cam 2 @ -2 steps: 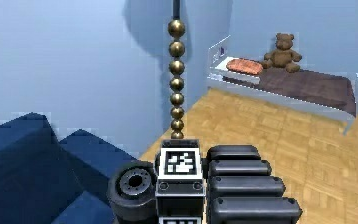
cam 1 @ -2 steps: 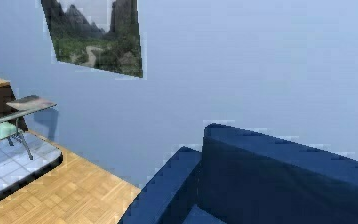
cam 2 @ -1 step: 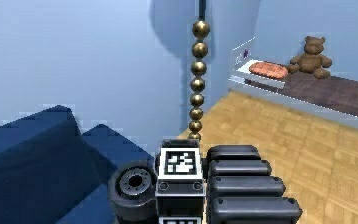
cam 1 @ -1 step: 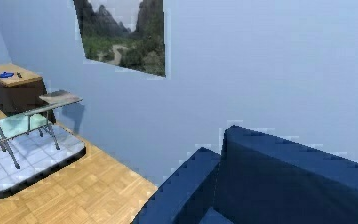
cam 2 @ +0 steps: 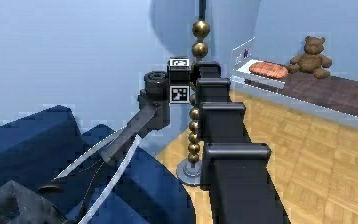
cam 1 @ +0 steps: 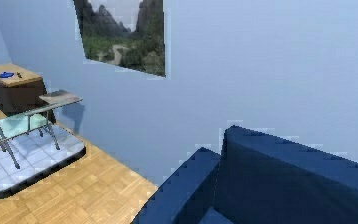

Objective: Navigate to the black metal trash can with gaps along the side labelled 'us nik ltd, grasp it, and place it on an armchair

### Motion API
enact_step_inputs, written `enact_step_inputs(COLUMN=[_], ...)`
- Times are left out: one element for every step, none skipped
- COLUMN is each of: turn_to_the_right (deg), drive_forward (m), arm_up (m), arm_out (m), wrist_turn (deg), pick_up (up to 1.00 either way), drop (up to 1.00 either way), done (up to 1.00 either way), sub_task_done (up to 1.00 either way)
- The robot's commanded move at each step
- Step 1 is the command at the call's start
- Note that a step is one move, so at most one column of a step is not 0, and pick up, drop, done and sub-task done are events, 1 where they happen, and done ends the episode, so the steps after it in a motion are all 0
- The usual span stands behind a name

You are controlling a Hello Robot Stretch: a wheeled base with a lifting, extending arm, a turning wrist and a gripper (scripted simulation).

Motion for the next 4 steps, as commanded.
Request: enact_step_inputs(turn_to_the_right=[0.0, 0.0, 0.0, 0.0], drive_forward=[0.0, 0.0, 0.0, 0.0], arm_up=[0.0, -0.34, -0.32, 0.0], arm_out=[0.0, 0.0, 0.0, 0.0], wrist_turn=[39.0, 0.0, 0.0, 0.0], pick_up=[0.0, 0.0, 0.0, 0.0], drop=[0.0, 0.0, 0.0, 1.0], done=[0.0, 0.0, 0.0, 0.0], sub_task_done=[0.0, 0.0, 0.0, 0.0])
